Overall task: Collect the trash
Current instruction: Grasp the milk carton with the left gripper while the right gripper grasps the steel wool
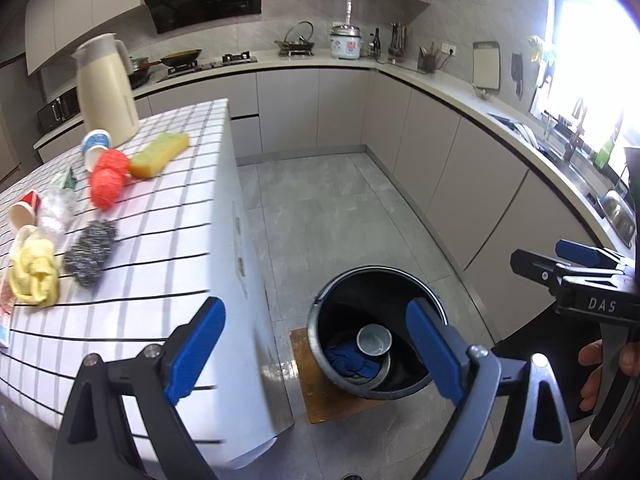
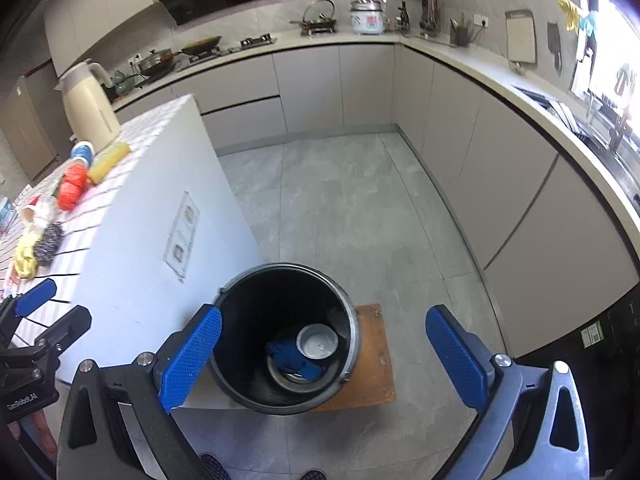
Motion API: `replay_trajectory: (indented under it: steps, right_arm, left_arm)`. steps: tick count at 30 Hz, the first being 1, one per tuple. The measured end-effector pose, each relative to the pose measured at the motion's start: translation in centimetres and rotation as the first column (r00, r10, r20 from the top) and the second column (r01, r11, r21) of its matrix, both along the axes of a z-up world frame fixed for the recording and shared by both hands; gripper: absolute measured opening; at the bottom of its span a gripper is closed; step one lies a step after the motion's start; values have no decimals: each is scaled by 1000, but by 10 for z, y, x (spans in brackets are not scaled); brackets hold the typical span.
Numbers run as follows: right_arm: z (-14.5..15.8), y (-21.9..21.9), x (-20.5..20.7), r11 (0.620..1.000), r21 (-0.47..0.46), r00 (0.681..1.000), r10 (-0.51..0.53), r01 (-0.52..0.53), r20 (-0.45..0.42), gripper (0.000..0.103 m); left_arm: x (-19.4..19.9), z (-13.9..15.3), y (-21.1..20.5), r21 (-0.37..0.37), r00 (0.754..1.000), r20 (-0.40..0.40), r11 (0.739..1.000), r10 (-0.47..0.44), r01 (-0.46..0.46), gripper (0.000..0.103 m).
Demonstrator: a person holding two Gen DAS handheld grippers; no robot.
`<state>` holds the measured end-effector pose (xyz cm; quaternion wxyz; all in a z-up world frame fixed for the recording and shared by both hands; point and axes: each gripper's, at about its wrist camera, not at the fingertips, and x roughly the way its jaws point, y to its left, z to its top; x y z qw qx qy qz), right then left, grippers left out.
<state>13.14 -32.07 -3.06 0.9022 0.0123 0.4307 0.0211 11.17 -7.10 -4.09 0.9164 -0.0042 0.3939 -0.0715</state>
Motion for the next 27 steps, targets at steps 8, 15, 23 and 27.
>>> replay_trajectory:
  steps: [8,15,23,27]
  right_arm:
    - [37,75,-26,999,33,993,30,-34,115,103]
    - [49,157,-34,996,15,982,88,-91,165,103]
    - [43,259,-34,981,-32,975,195,-193,102,103]
    - [36,298,-34,972,-12,969,234,-234,80,103]
  left_arm:
    - [-20,24,71,13,997,41,998,65,-66,93]
    - [-37,27,162,1,983,56,984,176,-177,93]
    - [-53,24,247,2,959,78,962,272,-273,93]
    - [-55,20,278,6,950,78,953,302,-303,93]
